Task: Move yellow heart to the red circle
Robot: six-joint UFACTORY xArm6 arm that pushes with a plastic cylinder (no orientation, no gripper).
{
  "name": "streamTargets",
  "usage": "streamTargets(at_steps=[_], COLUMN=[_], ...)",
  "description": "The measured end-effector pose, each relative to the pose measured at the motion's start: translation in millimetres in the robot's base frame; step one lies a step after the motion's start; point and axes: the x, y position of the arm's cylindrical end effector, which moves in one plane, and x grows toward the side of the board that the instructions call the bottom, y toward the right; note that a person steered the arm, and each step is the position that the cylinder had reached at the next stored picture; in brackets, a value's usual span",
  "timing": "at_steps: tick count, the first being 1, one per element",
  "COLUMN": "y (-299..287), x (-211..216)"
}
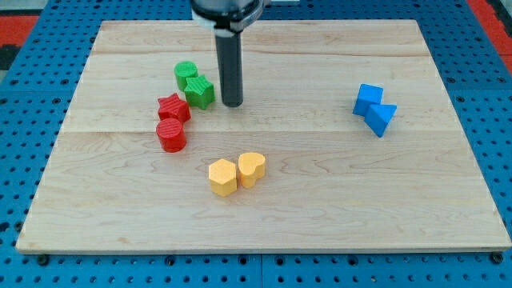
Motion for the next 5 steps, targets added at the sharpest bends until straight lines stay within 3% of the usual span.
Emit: streamTargets(at_steps=[2,4,5], y=[-48,-41,42], x=[-22,-65,-43])
